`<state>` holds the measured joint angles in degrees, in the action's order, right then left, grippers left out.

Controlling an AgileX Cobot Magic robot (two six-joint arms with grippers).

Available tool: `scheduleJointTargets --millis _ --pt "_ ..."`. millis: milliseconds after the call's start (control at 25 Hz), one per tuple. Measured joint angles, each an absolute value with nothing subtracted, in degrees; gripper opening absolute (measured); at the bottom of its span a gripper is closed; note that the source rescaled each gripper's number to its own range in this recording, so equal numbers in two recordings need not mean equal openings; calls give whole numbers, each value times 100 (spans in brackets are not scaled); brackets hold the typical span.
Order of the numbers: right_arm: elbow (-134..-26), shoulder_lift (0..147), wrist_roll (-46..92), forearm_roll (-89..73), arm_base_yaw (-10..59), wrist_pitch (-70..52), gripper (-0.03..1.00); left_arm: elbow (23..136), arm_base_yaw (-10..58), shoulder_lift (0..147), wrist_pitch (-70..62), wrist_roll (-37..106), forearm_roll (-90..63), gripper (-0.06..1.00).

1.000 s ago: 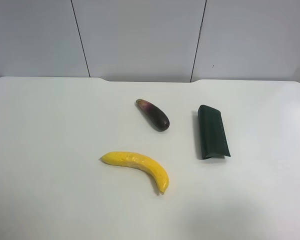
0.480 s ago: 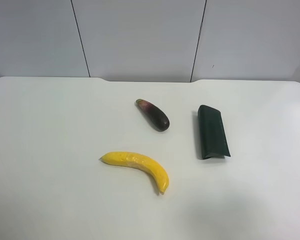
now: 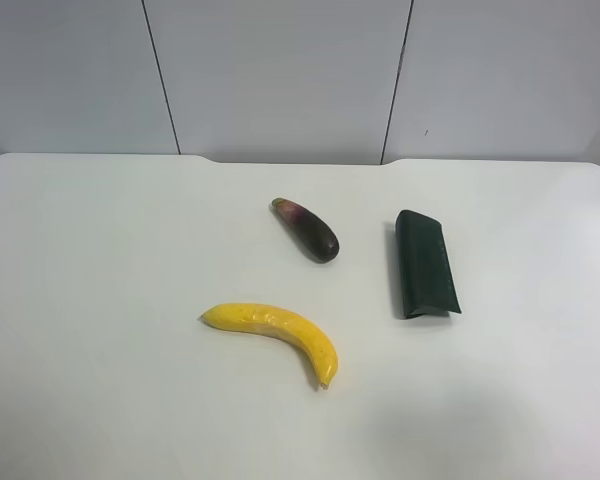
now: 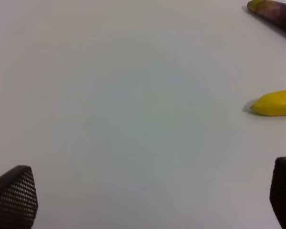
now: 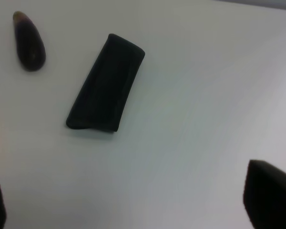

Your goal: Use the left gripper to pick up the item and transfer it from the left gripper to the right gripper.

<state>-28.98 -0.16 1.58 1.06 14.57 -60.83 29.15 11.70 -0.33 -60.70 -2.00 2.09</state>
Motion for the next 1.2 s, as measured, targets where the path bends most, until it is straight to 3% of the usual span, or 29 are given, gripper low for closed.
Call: scheduleJointTargets --millis 440,1200 --pt "-2898 -16 158 106 865 -6081 100 2915 209 -33 -6070 -200 209 100" --pt "-2898 -16 153 106 368 -6076 100 2915 189 -33 -6070 -200 209 100"
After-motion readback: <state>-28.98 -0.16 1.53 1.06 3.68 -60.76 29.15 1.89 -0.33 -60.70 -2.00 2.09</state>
